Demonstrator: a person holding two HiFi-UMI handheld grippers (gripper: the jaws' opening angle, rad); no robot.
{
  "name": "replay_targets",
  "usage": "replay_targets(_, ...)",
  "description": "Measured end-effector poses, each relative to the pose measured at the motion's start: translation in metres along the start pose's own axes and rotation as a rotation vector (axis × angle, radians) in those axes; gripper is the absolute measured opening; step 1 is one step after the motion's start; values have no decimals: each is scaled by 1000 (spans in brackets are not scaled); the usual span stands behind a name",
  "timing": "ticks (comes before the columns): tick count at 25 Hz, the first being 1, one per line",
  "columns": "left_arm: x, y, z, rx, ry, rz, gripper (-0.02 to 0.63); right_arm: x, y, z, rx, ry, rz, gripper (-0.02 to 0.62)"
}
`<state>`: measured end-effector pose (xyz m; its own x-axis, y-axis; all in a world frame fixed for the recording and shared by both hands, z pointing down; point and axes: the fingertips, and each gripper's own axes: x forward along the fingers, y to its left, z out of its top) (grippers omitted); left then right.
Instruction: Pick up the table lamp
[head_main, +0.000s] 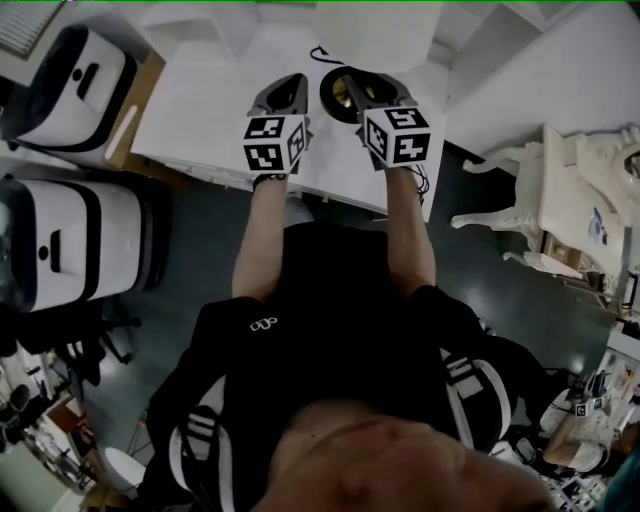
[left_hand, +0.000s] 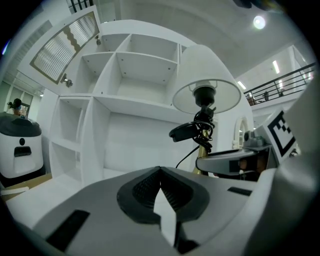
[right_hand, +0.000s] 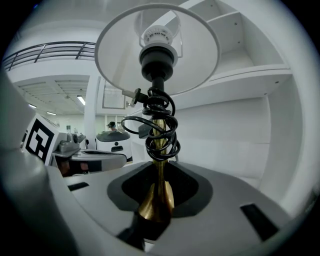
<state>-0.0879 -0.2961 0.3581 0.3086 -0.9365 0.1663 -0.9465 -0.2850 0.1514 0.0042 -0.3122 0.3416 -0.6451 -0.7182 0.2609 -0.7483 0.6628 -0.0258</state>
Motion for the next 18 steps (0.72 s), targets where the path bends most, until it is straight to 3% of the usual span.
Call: replay_targets(18, 15, -17, 0, 45, 37, -40, 11, -11, -24, -2, 56, -32, -33, 113)
